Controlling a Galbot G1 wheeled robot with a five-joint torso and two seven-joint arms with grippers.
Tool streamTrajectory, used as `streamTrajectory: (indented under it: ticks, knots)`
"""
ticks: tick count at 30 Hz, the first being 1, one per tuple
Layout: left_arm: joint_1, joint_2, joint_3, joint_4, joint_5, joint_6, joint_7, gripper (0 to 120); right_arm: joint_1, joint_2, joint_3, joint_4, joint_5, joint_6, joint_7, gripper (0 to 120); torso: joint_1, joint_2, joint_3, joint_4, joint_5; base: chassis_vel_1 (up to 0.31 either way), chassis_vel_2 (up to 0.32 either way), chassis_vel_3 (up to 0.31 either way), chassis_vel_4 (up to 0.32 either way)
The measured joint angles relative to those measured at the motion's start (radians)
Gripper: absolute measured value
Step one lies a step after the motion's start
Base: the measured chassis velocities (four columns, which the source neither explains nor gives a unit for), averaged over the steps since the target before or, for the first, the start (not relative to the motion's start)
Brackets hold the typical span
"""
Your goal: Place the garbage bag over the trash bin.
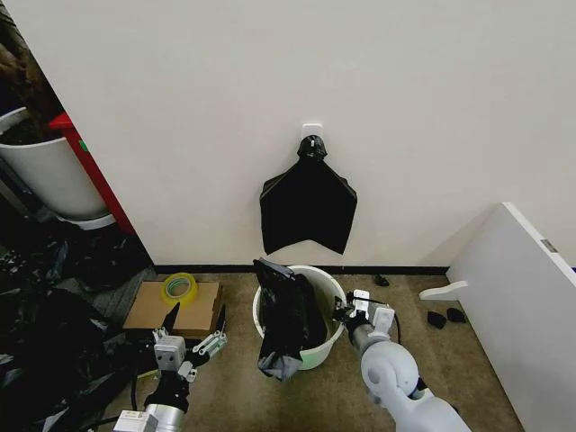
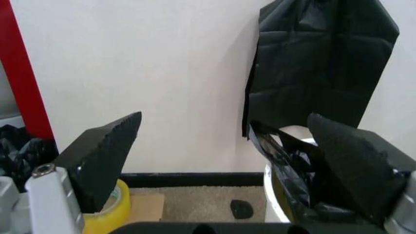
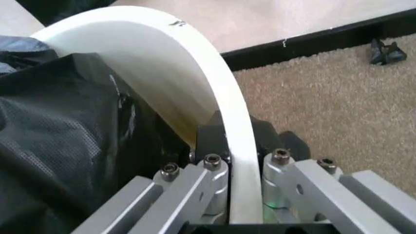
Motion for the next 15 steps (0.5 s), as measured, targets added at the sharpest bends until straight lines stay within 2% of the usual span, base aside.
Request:
streamTrajectory:
  ticks: [3,4,6,9,10,14,15]
  knots:
    - [-0.002,0.001,0.002,0.000,0.001,0.001,0.000,100,0.002,0.005,0.000,-0.009,0.001,0.001,0.001,1,0.000,0.000,0.000,-0.0001,0.0000,0.000,0.000,0.000,0.000]
    - [-0.004,0.000,0.003,0.000,0.002,0.002,0.000,100,0.000,0.008,0.000,-0.006,0.006,-0.007,0.006,7,0.000,0.000,0.000,0.0000,0.0000,0.000,0.000,0.000,0.000]
    - [-0.004,0.000,0.004,0.000,0.002,0.002,0.000,100,-0.003,0.008,0.000,-0.003,0.009,-0.010,0.007,8,0.000,0.000,0.000,0.0000,0.0001,0.000,0.000,0.000,0.000]
    - [-0.004,-0.005,0.008,0.001,0.003,0.002,0.000,100,-0.024,-0.001,0.009,0.033,0.012,-0.018,0.009,23,0.000,0.000,0.000,0.0001,0.0002,0.000,0.000,0.000,0.000]
    - [-0.004,-0.005,0.008,0.001,0.003,0.002,0.000,100,-0.024,-0.001,0.009,0.033,0.012,-0.018,0.009,23,0.000,0.000,0.000,0.0001,0.0002,0.000,0.000,0.000,0.000]
    - [-0.007,-0.006,0.009,0.003,0.004,0.002,0.000,100,-0.041,-0.028,0.026,0.078,0.001,-0.020,0.008,41,0.000,0.000,0.000,0.0000,0.0002,0.000,0.000,0.000,0.000]
    - [-0.007,-0.006,0.009,0.003,0.004,0.002,0.000,100,-0.041,-0.028,0.026,0.078,0.001,-0.020,0.008,41,0.000,0.000,0.000,0.0000,0.0002,0.000,0.000,0.000,0.000]
